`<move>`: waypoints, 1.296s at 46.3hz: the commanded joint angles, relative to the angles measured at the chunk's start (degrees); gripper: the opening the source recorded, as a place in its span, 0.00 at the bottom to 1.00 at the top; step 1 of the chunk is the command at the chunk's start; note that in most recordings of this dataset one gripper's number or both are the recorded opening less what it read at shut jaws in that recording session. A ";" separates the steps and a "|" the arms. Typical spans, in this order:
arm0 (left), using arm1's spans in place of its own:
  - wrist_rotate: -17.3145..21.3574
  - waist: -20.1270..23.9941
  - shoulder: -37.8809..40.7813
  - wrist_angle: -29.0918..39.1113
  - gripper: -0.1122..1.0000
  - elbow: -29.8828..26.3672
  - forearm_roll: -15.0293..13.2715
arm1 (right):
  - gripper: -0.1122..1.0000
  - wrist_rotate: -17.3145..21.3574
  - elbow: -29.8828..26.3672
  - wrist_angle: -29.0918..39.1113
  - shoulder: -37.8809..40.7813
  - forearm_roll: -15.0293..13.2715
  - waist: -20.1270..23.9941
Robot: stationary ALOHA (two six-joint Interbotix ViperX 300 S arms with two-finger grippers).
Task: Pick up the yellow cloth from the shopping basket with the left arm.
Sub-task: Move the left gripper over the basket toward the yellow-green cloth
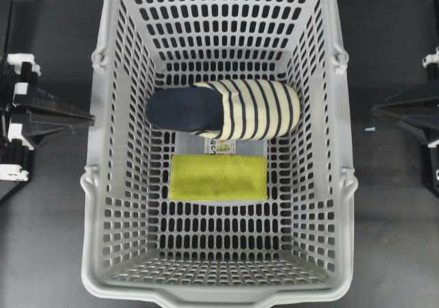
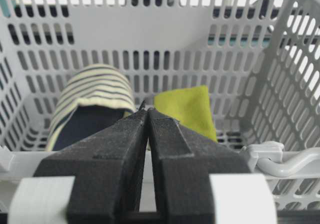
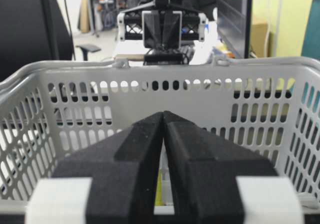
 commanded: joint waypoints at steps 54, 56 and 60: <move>-6.50 -2.20 43.42 55.99 0.75 -53.61 2.37 | 0.78 0.53 -3.43 11.78 -4.39 0.62 -1.76; -6.50 -2.64 45.88 57.66 0.85 -55.81 2.37 | 0.78 0.53 -3.43 12.22 -4.66 0.70 -1.76; -6.33 -3.25 50.01 59.68 0.91 -58.36 2.37 | 0.78 0.53 -3.25 12.22 -5.10 0.62 -1.76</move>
